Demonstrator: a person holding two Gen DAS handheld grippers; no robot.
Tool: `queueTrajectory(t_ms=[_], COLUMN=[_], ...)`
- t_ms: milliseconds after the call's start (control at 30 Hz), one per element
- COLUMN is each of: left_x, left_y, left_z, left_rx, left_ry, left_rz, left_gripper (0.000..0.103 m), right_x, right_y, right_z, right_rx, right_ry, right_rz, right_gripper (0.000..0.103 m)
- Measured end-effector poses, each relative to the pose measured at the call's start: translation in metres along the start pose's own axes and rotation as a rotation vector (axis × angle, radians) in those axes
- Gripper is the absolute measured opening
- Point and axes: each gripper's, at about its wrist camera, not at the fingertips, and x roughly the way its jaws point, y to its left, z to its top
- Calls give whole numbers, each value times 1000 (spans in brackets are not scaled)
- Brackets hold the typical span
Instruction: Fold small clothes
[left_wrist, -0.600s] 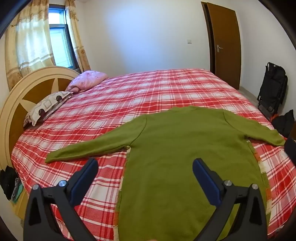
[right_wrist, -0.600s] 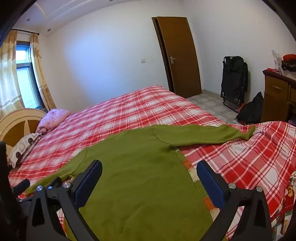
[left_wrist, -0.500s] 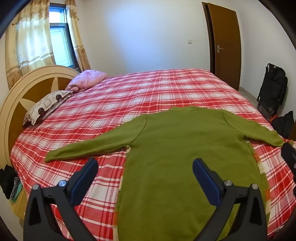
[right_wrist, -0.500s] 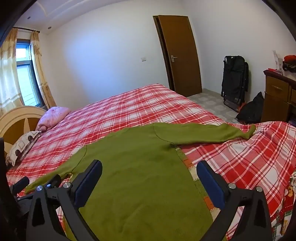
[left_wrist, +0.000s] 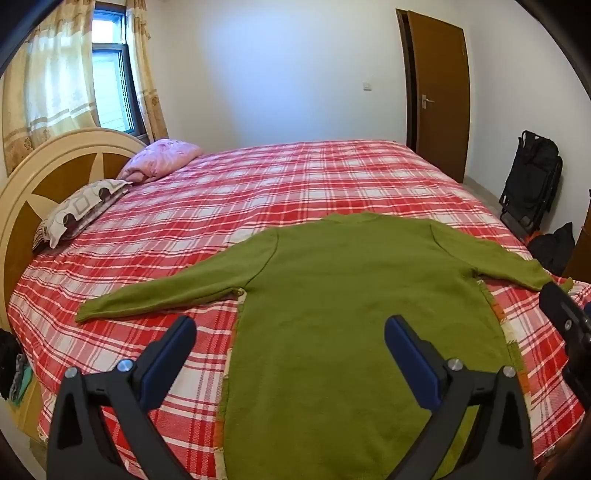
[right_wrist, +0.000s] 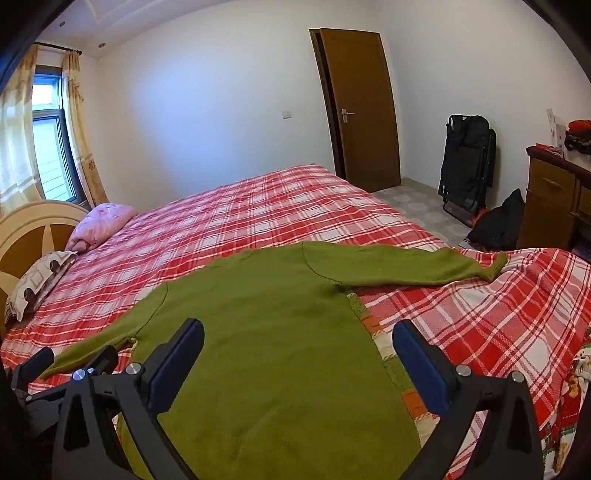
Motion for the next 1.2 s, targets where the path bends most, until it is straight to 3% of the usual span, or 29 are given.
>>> queueTrajectory(t_ms=[1200], left_x=[1], left_y=[1], left_z=[-6], left_rx=[2], left_ry=[19], left_rz=[-10], left_gripper=[103], right_x=[4], right_y=[1], right_z=[-5], right_rx=[1], right_ry=[19], right_rz=[5], right_gripper=[102])
